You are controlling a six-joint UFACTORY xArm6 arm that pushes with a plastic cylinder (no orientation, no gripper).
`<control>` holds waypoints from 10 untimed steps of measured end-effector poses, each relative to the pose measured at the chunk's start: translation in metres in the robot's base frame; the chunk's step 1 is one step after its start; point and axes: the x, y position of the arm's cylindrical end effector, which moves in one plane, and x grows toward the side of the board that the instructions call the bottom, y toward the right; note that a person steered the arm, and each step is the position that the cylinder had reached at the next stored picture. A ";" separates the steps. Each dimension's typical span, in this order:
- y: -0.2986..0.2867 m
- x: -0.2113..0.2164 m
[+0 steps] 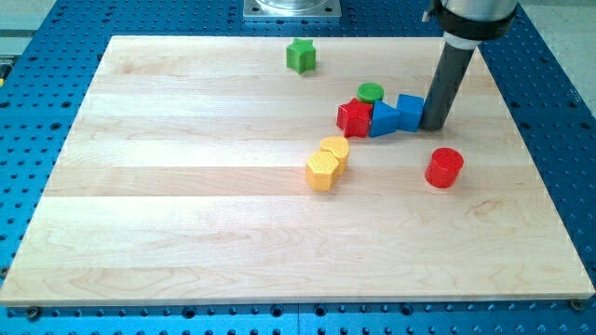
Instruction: Move the green circle blue cube and red star at the center of the board
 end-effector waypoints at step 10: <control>-0.123 0.004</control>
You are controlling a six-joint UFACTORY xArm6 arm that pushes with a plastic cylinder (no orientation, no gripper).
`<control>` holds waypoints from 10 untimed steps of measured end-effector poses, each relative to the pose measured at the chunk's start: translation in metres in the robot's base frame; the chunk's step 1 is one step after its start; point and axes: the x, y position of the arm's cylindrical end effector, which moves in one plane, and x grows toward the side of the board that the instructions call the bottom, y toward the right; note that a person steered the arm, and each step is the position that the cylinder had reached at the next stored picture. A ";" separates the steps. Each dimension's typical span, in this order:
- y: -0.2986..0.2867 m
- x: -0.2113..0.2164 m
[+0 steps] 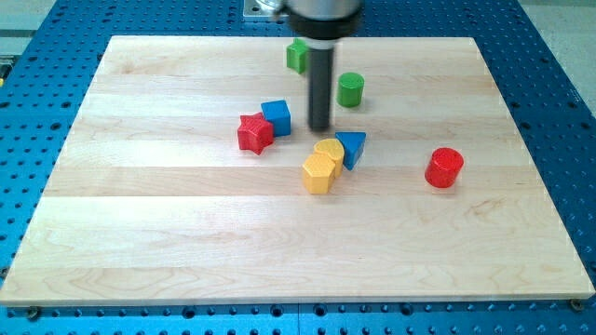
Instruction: Move the green circle blue cube and red star at the center of the board
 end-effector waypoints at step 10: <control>-0.011 -0.069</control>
